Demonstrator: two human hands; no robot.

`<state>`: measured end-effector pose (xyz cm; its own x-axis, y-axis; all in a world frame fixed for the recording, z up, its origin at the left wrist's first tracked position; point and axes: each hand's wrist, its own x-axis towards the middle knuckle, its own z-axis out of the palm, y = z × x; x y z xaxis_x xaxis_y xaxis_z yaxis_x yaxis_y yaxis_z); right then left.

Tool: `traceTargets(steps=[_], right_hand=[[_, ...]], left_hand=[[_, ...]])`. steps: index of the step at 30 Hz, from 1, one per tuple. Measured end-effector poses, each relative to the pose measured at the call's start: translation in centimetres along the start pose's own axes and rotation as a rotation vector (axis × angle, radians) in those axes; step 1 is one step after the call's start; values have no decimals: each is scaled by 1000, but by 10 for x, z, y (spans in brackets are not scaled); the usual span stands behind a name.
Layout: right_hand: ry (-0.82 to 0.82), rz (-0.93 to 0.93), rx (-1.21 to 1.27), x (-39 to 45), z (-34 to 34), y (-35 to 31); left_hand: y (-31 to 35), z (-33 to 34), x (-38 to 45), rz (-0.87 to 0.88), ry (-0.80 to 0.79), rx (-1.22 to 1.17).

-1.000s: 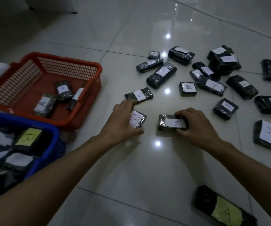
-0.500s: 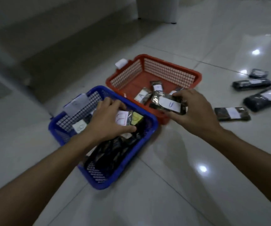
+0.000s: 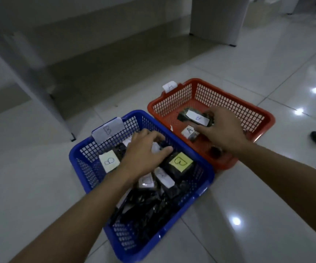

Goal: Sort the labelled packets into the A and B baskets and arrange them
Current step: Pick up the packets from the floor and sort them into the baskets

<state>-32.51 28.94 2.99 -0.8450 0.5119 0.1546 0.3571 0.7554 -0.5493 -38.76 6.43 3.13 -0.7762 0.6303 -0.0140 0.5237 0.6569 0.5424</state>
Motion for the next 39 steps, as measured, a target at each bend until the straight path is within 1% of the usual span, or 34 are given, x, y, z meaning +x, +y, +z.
traceTargets(steps=[2, 7, 9, 12, 14, 17, 19, 21, 22, 24, 26, 29, 30, 33, 37, 39], right_hand=[[-42, 68, 42, 32, 14, -8], [-175, 168, 55, 88, 67, -14], [-234, 189, 60, 98, 82, -8], [-300, 169, 90, 101, 81, 0], [-257, 119, 116, 96, 62, 8], [-96, 13, 157, 74, 18, 30], [-9, -20, 165, 54, -18, 57], [38, -42, 107, 32, -58, 86], [27, -44, 54, 23, -79, 99], [-51, 4, -51, 8, -118, 131], [-140, 87, -136, -2, -153, 160], [-203, 192, -231, -12, -192, 204], [-200, 234, -237, -18, -199, 219], [-154, 315, -267, -47, -196, 267], [-113, 270, -296, -81, -185, 320], [-93, 275, -328, -84, -186, 335]], left_hand=[[0, 13, 10, -22, 13, -64], [-20, 33, 14, -61, 17, -85], [-26, 35, 14, -51, 36, -65], [-23, 39, 19, -12, 69, -38], [-9, 45, 25, 40, 92, -24], [29, 58, 40, 143, 74, 49], [64, 66, 52, 213, 58, 53], [103, 72, 62, 284, 11, 34], [121, 75, 67, 316, -36, 32], [156, 84, 73, 396, -182, 46], [188, 100, 77, 519, -336, 102], [230, 144, 85, 635, -532, 166], [242, 163, 89, 647, -565, 165], [266, 214, 103, 668, -568, 243], [275, 255, 119, 637, -612, 428], [274, 266, 121, 637, -624, 467]])
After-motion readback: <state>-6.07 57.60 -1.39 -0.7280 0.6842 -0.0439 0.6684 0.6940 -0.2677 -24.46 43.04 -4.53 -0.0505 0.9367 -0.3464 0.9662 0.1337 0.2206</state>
